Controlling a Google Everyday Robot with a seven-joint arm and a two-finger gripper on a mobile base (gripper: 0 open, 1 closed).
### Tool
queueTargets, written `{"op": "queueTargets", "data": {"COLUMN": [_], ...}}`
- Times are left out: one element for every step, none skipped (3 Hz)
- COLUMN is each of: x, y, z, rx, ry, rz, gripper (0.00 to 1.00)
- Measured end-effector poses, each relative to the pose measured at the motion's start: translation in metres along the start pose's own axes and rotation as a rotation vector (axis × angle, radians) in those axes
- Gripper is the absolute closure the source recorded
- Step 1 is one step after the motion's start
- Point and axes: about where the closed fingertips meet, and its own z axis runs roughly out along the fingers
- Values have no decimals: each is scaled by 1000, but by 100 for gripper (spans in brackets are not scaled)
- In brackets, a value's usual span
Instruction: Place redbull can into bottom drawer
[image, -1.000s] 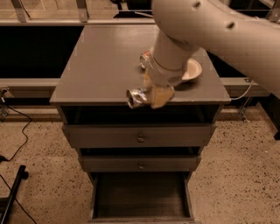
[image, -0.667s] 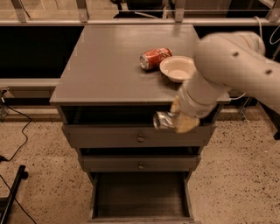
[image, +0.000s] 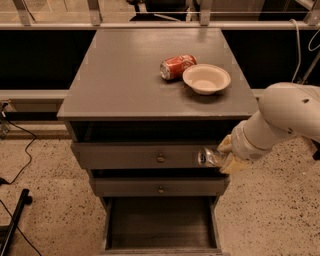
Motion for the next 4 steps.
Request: {"op": "queueTargets", "data": {"x": [16,22,30,61], "y": [1,3,5,17], "z": [10,49,73,97], "rx": [-26,-29,46,119], "ry": [-49,-217,-495,-694], "rz": [34,74,141,174], "gripper": [100,100,100,100]}}
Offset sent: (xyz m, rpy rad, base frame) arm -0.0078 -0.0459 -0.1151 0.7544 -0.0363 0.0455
